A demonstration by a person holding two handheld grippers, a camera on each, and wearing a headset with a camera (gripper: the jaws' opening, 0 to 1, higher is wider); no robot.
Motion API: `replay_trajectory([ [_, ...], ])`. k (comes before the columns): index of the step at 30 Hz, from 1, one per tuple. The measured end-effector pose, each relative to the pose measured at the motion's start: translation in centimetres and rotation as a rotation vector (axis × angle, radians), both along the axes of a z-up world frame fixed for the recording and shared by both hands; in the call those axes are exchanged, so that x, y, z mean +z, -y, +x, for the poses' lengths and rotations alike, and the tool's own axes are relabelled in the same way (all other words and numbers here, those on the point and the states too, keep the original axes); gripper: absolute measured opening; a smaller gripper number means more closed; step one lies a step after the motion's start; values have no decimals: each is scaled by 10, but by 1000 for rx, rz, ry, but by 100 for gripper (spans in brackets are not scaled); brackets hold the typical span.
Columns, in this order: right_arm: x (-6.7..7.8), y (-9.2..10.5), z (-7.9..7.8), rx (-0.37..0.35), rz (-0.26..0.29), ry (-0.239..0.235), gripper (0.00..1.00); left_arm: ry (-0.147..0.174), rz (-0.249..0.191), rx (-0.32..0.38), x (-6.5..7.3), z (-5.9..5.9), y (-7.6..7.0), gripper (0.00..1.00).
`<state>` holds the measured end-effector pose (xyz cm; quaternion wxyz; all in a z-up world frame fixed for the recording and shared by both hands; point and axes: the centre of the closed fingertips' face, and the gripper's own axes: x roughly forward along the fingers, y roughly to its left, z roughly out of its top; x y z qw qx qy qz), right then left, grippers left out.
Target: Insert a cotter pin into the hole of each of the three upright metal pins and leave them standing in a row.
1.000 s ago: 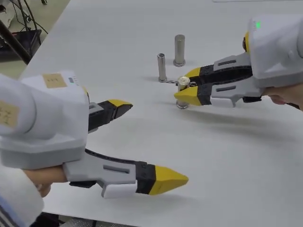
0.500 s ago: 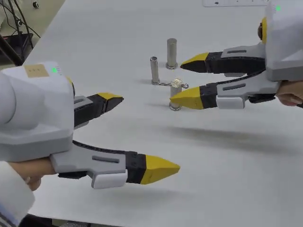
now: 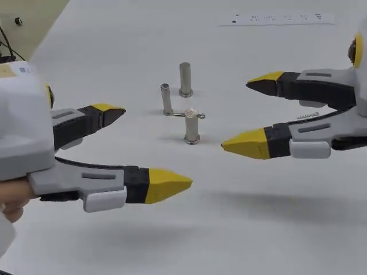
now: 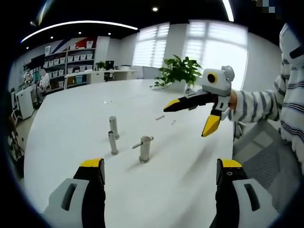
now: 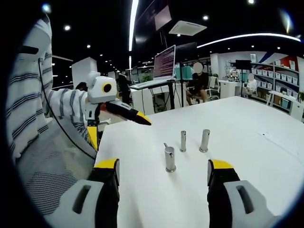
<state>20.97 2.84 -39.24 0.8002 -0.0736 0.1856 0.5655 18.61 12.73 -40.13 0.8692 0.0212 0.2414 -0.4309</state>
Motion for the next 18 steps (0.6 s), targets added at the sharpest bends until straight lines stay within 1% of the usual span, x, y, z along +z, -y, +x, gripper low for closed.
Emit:
replay_trajectory([
  [1,0,2,-1,-4,-1,-1,75,1,-2,1,1,1,-2,97],
  [6,7,22,-15,-67,-4,-31,80,9,-12,11,8,5,-4,96],
  [7,9,27,-16,-92,-2,-37,81,9,-15,16,10,6,-4,95],
  [10,11,38,-23,-129,0,-56,83,13,-16,24,15,7,-5,95],
  [13,12,46,-28,-164,-4,-66,84,12,-17,30,18,8,-5,94],
  [16,13,57,-35,-217,12,-95,85,8,-20,30,21,10,-6,92],
  [18,12,65,-41,-252,8,-112,86,7,-21,30,23,12,-7,90],
])
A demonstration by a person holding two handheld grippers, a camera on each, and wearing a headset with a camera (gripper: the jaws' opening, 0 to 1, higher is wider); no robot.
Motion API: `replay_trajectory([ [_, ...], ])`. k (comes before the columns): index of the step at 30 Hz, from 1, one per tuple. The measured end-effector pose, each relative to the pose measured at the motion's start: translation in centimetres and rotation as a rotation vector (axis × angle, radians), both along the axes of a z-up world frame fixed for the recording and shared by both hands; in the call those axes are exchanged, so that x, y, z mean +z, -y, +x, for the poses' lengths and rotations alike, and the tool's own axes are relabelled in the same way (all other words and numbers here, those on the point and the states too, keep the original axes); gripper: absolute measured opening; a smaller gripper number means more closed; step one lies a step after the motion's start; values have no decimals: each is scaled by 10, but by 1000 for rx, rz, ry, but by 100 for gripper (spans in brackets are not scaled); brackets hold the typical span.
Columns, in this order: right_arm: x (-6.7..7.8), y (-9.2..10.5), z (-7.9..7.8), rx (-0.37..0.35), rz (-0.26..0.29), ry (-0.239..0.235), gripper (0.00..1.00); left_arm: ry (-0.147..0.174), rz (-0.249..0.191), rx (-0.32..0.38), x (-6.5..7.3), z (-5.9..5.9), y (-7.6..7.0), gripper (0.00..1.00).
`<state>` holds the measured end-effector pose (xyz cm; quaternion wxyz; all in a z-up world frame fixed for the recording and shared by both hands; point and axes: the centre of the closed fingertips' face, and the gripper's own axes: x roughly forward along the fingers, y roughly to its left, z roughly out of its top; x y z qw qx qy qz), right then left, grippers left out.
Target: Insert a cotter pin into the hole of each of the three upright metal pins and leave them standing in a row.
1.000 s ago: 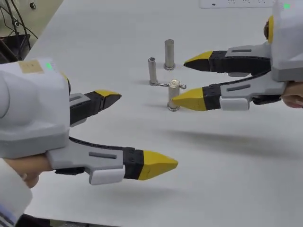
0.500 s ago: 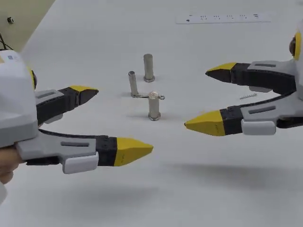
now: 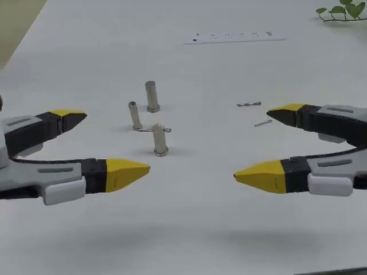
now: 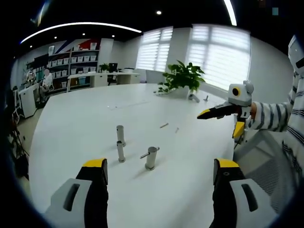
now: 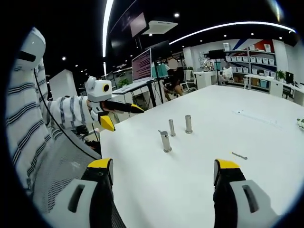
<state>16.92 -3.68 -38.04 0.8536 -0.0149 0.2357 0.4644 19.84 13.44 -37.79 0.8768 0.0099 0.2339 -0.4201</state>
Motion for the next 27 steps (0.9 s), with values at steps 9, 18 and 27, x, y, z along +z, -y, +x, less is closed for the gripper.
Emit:
replay_trajectory([
  [9,-11,40,-18,-167,-54,-67,91,11,10,13,2,28,-8,88],
  [18,-16,61,-29,-288,-56,-141,98,63,63,-9,1,76,-1,82],
  [27,-12,65,-33,-349,-66,-151,98,75,-12,-29,2,124,20,72],
])
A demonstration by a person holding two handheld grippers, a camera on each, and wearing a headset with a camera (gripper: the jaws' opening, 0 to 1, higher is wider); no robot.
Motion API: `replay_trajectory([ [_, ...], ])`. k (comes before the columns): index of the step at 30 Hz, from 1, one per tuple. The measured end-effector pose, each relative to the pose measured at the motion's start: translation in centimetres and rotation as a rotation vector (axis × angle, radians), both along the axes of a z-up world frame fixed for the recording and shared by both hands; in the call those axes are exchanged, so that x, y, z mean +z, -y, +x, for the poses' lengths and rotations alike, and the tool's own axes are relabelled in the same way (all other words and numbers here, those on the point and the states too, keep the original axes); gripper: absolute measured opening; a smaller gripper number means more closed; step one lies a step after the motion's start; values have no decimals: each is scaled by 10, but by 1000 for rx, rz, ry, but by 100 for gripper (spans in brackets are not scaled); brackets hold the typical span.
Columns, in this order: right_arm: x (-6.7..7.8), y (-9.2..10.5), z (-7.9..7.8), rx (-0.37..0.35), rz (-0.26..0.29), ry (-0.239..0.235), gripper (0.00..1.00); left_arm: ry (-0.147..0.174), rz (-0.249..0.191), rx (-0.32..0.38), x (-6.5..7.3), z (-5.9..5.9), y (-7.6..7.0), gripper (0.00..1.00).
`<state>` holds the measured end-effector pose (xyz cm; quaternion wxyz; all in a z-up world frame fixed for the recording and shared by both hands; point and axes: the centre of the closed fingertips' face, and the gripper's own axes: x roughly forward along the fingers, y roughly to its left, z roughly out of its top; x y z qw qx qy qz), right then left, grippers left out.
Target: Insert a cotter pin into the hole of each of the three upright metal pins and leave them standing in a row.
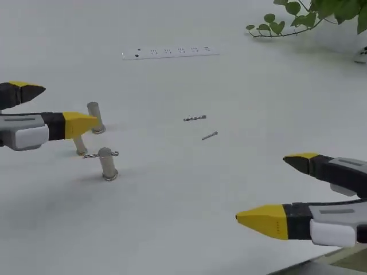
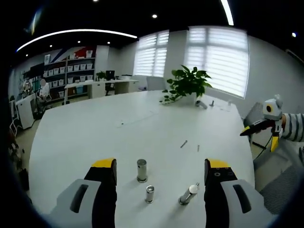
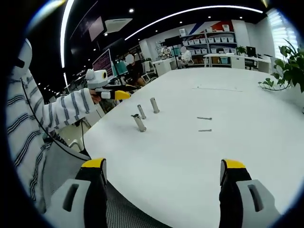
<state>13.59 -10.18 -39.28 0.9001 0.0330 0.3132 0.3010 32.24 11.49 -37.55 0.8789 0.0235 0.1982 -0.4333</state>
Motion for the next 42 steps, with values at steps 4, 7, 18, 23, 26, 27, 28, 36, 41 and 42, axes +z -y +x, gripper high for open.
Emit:
replay_trajectory([
  [4,3,2,0,-24,2,5,98,15,51,-5,-10,18,3,61],
  [7,4,3,1,-40,3,7,98,5,87,-16,-22,26,8,55],
  [18,10,5,3,-69,-9,16,98,-25,176,-56,-58,39,25,32],
  [23,12,6,2,-84,-19,14,97,-37,218,-78,-72,42,26,25],
  [26,12,5,1,-93,-18,10,97,-63,229,-72,-80,43,24,22],
  [27,12,5,0,-98,-19,9,97,-47,219,-78,-78,45,26,21],
  [28,12,4,0,-102,-18,7,96,-47,220,-73,-78,45,25,19],
  [36,10,-1,0,-118,-22,-4,95,-39,208,-69,-75,39,27,10],
  [41,11,-4,-1,-122,-25,-2,95,-31,211,-69,-73,36,28,10],
  [42,11,-4,-1,-123,-27,-2,95,-27,213,-70,-73,36,28,10],
])
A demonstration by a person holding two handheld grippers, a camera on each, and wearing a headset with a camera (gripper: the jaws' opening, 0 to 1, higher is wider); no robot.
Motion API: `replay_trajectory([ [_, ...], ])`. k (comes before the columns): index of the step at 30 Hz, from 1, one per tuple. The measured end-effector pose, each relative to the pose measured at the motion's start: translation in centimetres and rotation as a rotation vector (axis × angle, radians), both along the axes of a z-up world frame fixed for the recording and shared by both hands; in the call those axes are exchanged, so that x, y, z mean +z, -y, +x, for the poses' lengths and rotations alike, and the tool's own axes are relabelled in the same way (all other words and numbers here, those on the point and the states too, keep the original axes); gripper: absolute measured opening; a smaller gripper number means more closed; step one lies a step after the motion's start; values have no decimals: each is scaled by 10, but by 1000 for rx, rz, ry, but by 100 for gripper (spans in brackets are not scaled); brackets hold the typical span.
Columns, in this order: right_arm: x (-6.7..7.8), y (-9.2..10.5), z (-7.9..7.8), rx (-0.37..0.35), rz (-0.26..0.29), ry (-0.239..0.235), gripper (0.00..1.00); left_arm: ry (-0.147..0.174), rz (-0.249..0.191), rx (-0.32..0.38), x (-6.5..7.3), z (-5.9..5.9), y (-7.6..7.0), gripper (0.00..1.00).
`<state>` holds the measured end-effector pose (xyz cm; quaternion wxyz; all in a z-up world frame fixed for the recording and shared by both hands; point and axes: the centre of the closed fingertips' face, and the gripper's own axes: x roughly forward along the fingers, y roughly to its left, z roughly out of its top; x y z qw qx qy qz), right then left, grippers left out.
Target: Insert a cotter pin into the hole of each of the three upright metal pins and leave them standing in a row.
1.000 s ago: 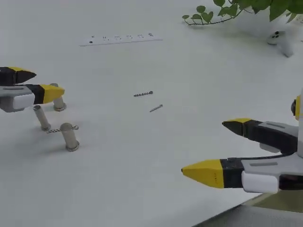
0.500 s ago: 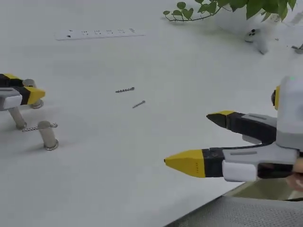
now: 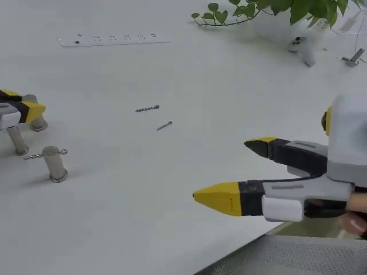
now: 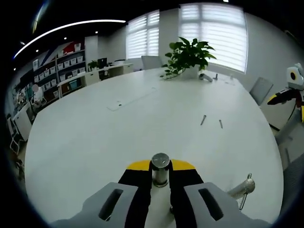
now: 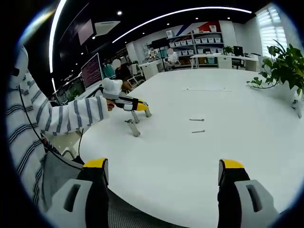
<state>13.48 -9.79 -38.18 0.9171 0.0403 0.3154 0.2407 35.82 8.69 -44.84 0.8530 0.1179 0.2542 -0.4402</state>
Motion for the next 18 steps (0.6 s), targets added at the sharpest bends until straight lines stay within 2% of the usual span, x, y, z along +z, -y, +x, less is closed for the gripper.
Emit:
replay_trajectory([
  [2,0,0,0,-4,-1,1,95,5,6,3,1,0,0,9],
  [4,1,-1,0,-8,0,1,95,-15,-5,36,1,0,-2,9],
  [7,2,-3,0,-4,-2,1,95,5,10,26,2,-2,-1,9],
  [11,2,-4,2,-5,-3,4,94,12,7,46,6,-3,-2,9],
  [17,4,-8,8,-2,4,21,94,45,-33,26,29,-6,9,9],
  [18,5,-8,10,-3,7,28,94,50,-32,16,37,-10,12,9],
])
